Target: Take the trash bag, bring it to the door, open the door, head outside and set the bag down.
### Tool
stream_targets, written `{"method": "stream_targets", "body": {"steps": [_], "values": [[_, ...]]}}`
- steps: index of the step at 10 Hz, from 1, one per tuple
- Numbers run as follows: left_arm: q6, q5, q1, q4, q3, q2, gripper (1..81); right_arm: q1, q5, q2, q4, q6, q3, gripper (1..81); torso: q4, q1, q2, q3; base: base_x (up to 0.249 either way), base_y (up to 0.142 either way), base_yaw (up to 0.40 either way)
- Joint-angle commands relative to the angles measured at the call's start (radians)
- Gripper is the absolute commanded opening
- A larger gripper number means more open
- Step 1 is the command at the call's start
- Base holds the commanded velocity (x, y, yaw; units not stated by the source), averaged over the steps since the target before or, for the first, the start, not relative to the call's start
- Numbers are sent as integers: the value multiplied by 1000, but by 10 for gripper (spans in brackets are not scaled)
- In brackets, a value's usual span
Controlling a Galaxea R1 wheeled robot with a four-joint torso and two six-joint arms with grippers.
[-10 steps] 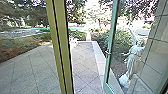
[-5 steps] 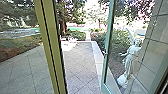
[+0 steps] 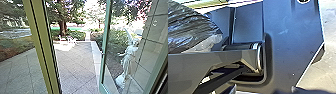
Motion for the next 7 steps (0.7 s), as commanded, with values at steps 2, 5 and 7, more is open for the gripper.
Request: {"method": "stream_targets", "body": {"steps": [2, 5, 7], "values": [[3, 57, -50, 10, 7, 0, 10, 43, -61, 11, -6, -7, 5, 811, 0, 0, 0, 0, 0, -98, 0], [3, 55, -50, 10, 7, 2, 10, 40, -61, 9, -6, -6, -1, 811, 0, 0, 0, 0, 0, -83, 0], [3, 55, -50, 10, 7, 2, 10, 39, -60, 9, -4, -6, -1, 811, 0, 0, 0, 0, 0, -83, 0]]}}
